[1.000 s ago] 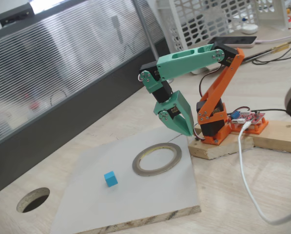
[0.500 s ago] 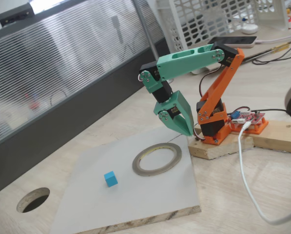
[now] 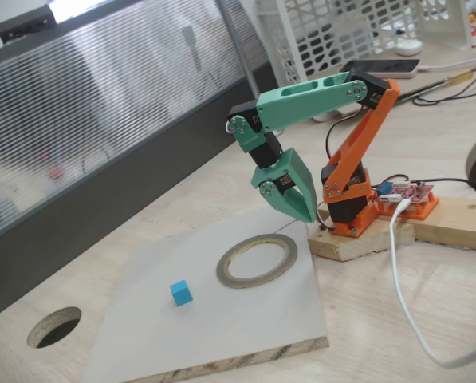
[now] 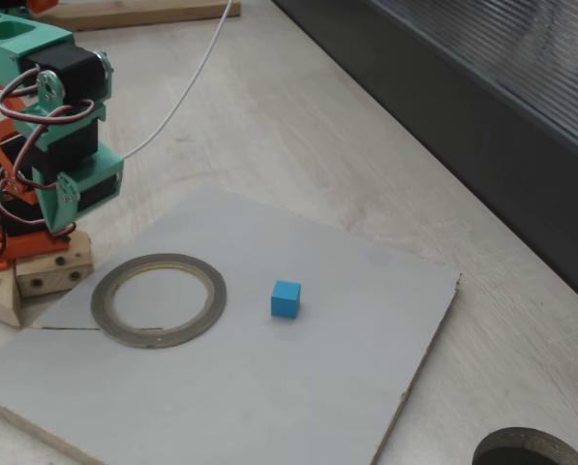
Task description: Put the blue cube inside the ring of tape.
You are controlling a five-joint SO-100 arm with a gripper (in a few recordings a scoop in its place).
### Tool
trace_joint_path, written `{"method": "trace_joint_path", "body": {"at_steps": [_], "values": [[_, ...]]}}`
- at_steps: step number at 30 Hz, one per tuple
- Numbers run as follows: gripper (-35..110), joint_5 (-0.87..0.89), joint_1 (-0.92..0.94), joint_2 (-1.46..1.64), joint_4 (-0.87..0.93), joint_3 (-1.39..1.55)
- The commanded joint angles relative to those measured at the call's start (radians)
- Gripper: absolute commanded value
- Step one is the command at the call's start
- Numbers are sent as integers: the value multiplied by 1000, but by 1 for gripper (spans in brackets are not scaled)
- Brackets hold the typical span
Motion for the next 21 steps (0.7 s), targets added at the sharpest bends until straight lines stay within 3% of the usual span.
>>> {"method": "trace_joint_path", "body": {"at_steps": [1, 21], "values": [[0, 12, 11, 8, 34, 5], [0, 12, 3, 8, 34, 5]]}}
